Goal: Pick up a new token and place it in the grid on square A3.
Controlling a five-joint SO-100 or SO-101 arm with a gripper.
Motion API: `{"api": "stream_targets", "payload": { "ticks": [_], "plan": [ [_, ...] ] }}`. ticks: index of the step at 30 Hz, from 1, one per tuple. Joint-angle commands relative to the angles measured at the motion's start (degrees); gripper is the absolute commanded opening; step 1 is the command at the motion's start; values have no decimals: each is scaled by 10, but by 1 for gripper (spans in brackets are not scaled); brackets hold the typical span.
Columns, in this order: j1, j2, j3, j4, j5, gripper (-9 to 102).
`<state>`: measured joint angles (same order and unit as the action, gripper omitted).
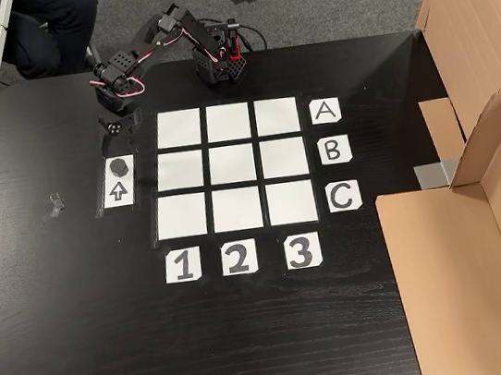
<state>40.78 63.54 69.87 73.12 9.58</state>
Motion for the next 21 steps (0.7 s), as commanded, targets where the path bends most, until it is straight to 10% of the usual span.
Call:
{"api": "stream_targets", "payload": {
  "ticks": [1,21],
  "plan": [
    [6,-11,-32,-7,-4,29],
    [17,-97,-113,-27,-5,31]
  ]
}}
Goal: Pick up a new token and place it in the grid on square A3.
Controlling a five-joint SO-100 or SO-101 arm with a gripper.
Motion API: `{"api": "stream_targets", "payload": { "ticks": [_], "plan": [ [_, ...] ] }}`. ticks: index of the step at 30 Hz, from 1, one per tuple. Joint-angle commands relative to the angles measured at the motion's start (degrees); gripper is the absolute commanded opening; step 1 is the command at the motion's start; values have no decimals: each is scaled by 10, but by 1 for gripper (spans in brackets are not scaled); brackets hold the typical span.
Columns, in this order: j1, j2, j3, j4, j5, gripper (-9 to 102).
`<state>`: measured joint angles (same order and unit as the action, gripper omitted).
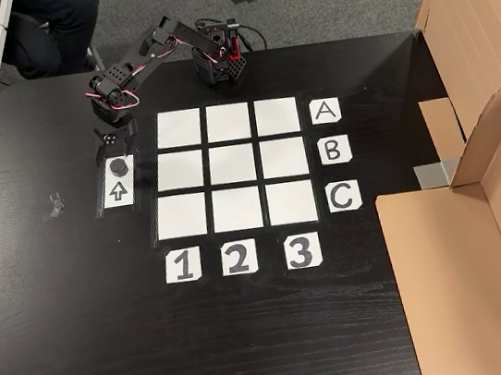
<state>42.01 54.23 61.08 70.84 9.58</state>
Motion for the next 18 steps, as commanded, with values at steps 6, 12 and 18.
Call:
{"api": "stream_targets", "payload": {
  "ticks": [6,12,18],
  "plan": [
    [4,-20,-36,-7,-6,31],
    [3,-33,-44,-11,-10,31],
    [-4,-46,-49,-11,-10,31]
  ]
}}
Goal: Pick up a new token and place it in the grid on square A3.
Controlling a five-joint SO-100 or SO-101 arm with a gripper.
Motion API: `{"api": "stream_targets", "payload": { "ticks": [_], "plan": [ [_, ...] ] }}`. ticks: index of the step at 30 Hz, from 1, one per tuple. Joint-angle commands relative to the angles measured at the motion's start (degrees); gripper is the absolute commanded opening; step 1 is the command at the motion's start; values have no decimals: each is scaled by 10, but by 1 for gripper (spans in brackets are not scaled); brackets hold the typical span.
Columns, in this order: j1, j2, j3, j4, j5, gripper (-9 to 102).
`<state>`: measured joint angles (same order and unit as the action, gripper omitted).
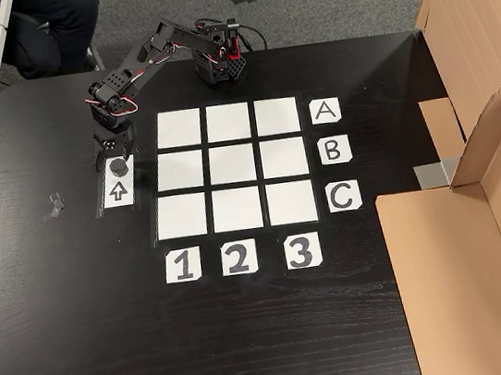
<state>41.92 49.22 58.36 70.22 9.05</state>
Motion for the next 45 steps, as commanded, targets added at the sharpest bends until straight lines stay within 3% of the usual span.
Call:
{"api": "stream_targets", "payload": {
  "ticks": [1,24,45],
  "plan": [
    [-5,3,-22,-4,-4,31],
    [-32,-12,-21,-3,-8,31],
    [-21,-12,-29,-18,-4,19]
  ]
}}
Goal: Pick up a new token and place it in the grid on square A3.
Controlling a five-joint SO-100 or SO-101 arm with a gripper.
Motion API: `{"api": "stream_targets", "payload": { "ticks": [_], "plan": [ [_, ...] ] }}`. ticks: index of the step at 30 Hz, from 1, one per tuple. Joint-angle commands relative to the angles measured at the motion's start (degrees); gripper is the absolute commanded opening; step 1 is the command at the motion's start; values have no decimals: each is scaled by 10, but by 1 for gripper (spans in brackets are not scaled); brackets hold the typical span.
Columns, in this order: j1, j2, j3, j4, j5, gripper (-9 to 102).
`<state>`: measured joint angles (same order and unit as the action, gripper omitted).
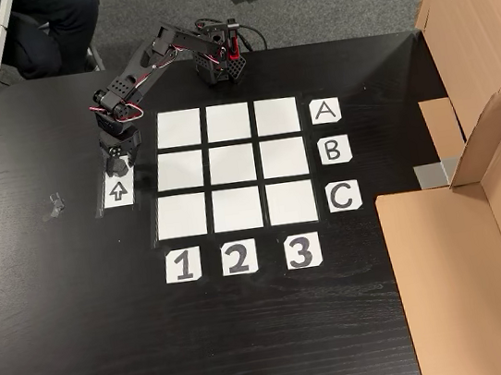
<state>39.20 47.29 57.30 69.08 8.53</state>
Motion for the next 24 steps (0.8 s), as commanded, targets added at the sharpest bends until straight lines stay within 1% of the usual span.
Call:
{"api": "stream_targets", "payload": {
  "ticks": [1,11,18,20,24],
  "plan": [
    [7,9,-18,-9,3,19],
    [14,18,-18,-11,3,15],
    [18,32,-18,-4,3,15],
    [18,33,-18,-4,3,15],
    [18,32,-18,-4,3,21]
  ]
}}
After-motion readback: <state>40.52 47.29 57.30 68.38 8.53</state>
